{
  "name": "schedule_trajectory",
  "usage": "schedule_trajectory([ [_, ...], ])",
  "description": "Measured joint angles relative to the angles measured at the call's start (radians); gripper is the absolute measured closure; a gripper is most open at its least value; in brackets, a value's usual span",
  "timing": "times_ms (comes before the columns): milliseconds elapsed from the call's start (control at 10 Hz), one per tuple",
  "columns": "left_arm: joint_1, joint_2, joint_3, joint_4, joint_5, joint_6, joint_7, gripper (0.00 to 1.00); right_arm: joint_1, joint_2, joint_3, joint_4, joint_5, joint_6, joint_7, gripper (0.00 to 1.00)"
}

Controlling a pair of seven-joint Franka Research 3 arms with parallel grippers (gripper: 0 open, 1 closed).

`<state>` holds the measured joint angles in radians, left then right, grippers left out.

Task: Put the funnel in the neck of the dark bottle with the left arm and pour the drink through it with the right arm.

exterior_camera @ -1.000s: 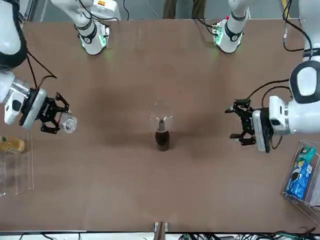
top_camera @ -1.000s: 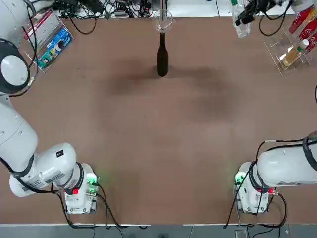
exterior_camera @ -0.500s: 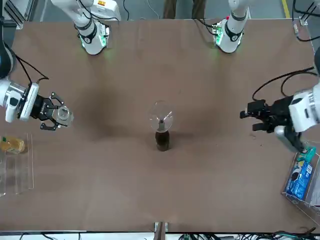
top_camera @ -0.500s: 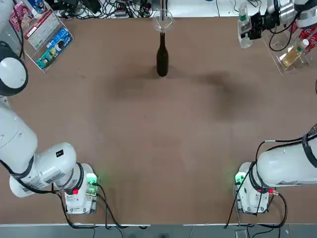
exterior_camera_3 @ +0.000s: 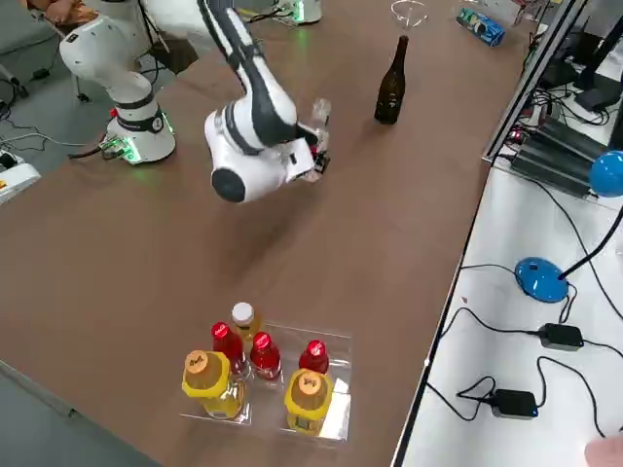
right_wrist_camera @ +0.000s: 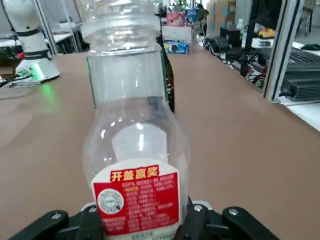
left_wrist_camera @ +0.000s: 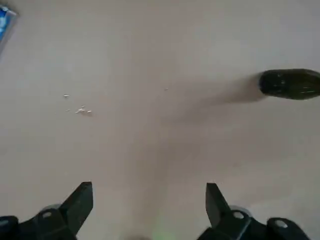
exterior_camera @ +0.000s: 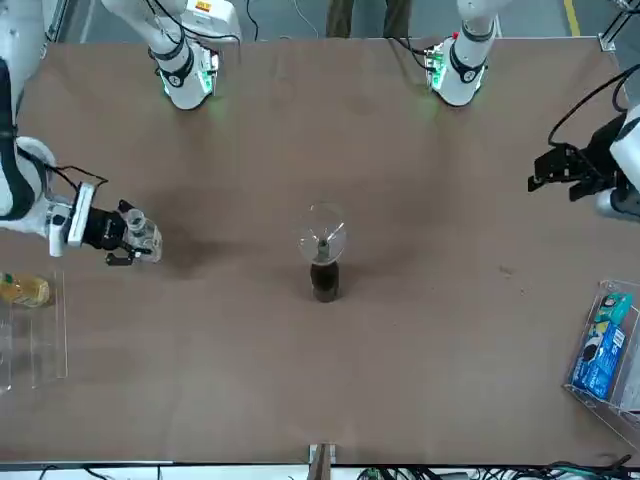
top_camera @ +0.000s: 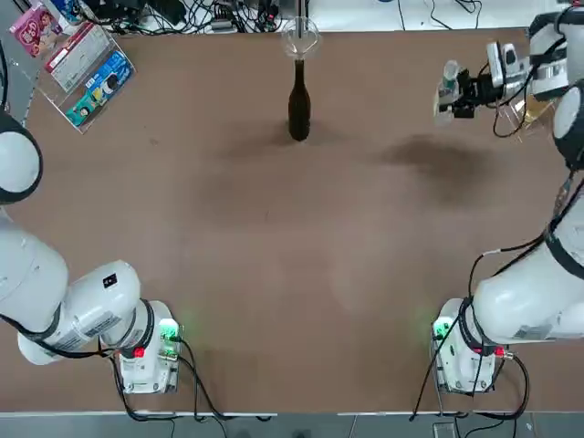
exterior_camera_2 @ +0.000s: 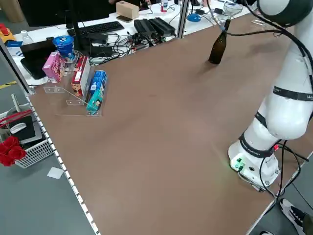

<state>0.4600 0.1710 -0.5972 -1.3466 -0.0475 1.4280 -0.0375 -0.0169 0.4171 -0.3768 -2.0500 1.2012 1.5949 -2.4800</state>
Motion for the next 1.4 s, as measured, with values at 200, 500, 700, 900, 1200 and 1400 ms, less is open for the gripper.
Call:
schedule_trajectory([
  [200,-0.004,-0.047,0.021,-0.053,0.004,0.019,0.0,0.02,-0.001,0.107,-0.025,0.001,0.039,-0.1,-0.109,0.52],
  [500,-0.329,-0.143,0.401,-0.152,0.002,0.049,0.011,0.03,-0.002,0.228,-0.037,0.004,0.073,-0.191,-0.181,0.52],
  [700,-0.492,-0.218,0.573,-0.253,0.002,0.139,0.013,0.01,-0.003,0.279,-0.039,0.006,0.078,-0.202,-0.198,0.52],
  [900,-0.505,-0.248,0.59,-0.304,0.002,0.181,0.015,0.0,-0.015,0.306,-0.041,0.007,0.085,-0.213,-0.209,0.52],
  [1200,-0.521,-0.222,0.588,-0.279,0.002,0.195,0.013,0.01,-0.037,0.32,-0.043,0.009,0.087,-0.232,-0.213,0.51],
  [1400,-0.521,-0.213,0.585,-0.261,0.002,0.191,0.009,0.02,-0.05,0.324,-0.043,0.009,0.088,-0.233,-0.214,0.5],
])
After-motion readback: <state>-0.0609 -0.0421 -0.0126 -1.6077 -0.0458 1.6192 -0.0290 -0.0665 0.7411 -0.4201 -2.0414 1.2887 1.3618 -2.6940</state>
